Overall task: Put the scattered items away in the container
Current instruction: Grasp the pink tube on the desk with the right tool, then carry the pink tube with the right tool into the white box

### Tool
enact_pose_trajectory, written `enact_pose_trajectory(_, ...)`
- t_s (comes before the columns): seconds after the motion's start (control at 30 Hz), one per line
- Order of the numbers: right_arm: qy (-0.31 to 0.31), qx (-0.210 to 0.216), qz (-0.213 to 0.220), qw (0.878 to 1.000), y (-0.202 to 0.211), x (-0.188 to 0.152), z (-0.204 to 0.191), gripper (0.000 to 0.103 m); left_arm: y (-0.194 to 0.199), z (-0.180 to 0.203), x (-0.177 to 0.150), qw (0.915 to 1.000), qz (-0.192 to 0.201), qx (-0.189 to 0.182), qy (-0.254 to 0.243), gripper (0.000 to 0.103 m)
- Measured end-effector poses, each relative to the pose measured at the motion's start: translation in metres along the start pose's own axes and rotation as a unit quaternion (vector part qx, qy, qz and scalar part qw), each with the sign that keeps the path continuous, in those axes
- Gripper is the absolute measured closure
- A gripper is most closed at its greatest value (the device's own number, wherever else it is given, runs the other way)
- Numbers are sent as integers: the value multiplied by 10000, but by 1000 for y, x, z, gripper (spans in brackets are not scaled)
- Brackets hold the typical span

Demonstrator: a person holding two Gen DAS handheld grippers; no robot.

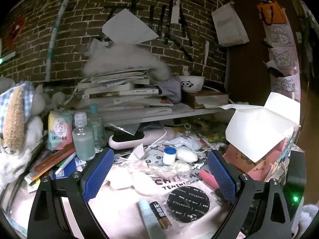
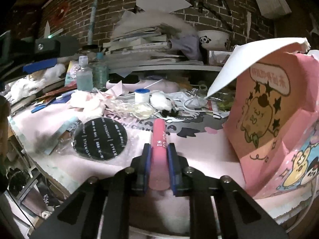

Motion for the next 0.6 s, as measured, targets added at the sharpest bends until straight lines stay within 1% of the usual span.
enact_pose_trajectory(0.1, 73, -9, -14, 10000, -4, 4, -3, 89, 1, -3, 0, 10000, 12, -27, 61, 9)
enact_pose_trajectory(0.27, 13, 35, -28, 10000, -13, 9, -2, 89, 1, -5, 0, 10000, -3, 9, 58, 9)
enact_pose_trajectory(0.47, 78, -29, 29, 10000, -11, 8, -5, 89, -3, -8, -3, 9998, -83, 188, 34, 9)
enact_pose_trajectory(0.6, 105, -142, 164, 9997, -4, 12, -4, 89, -4, -9, -3, 9997, -99, 210, 48, 9)
Point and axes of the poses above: each gripper's, at about its wrist camera, not at the fingertips, and y roughly against the way its jaws point, z to its right, x to its top, the point moved 1 cm from there along -y, roughly the way its jaws point, and after that the axes turned 13 degrees about y, right-handed, at the moved point
